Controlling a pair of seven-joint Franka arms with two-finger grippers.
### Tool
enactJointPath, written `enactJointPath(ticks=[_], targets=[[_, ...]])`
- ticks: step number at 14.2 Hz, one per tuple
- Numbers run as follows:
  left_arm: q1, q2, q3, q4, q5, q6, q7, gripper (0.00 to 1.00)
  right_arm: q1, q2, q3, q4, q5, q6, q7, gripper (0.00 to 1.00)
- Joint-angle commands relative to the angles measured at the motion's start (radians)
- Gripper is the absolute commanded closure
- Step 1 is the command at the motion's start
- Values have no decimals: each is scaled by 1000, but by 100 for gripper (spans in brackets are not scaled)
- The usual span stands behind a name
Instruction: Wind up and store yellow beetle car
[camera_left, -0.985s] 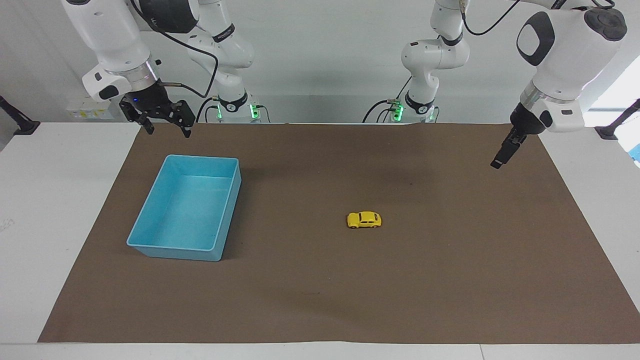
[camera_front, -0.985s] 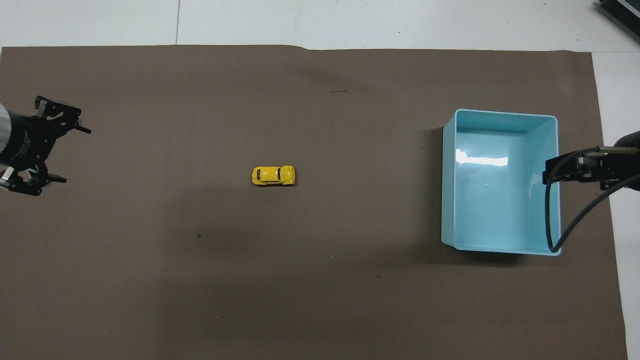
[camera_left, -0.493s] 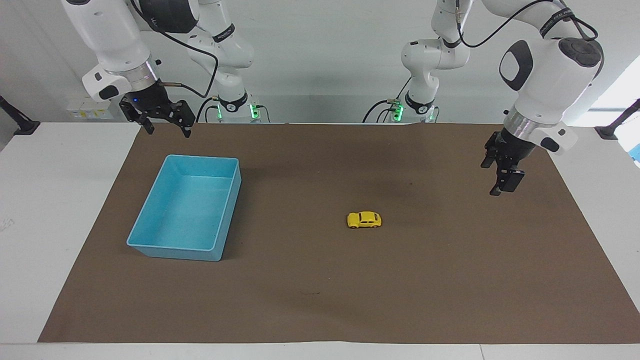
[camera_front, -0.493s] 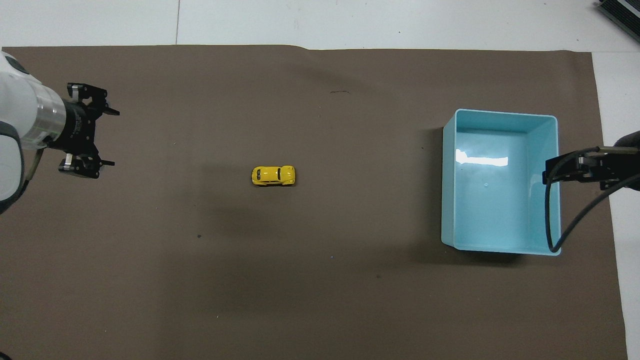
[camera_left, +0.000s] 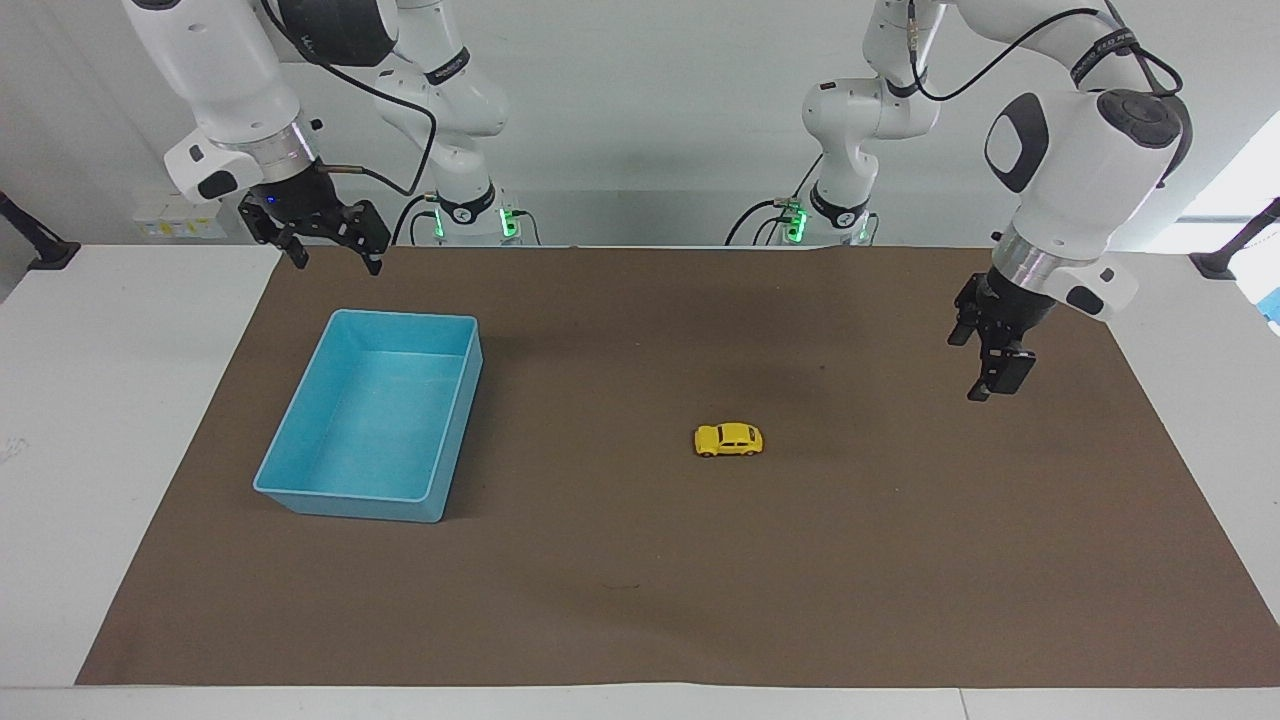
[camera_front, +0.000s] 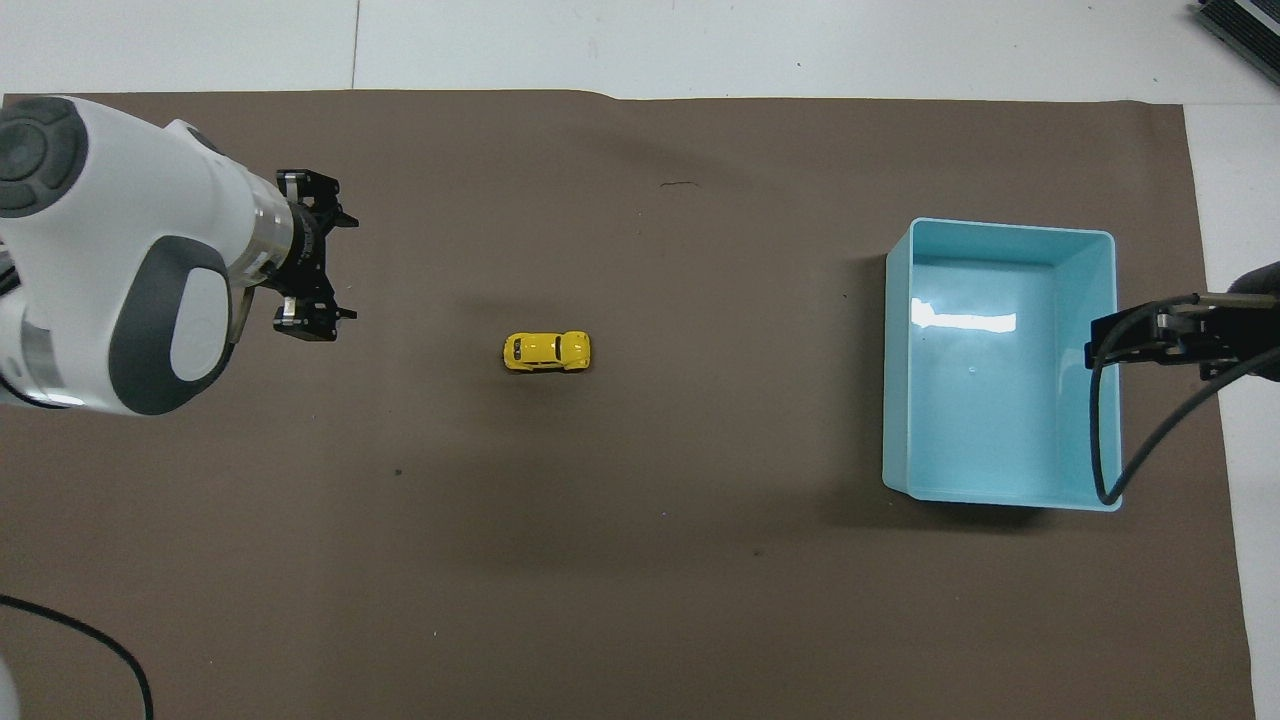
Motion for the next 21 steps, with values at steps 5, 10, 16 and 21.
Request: enactJointPath(ticks=[5,10,16,21], targets=[[-132,104,14,-4,-50,66,-199,0,-13,11,5,18,23,-10,-25,0],[-192,138,14,-9,-52,124,-305,0,-13,11,5,18,23,-10,-25,0],[-258,219,14,-15,-50,164,-382,0,-13,11,5,18,23,-10,-25,0],[-270,210,15,-63,-49,169,-374,1,-13,11,5,18,23,-10,-25,0]])
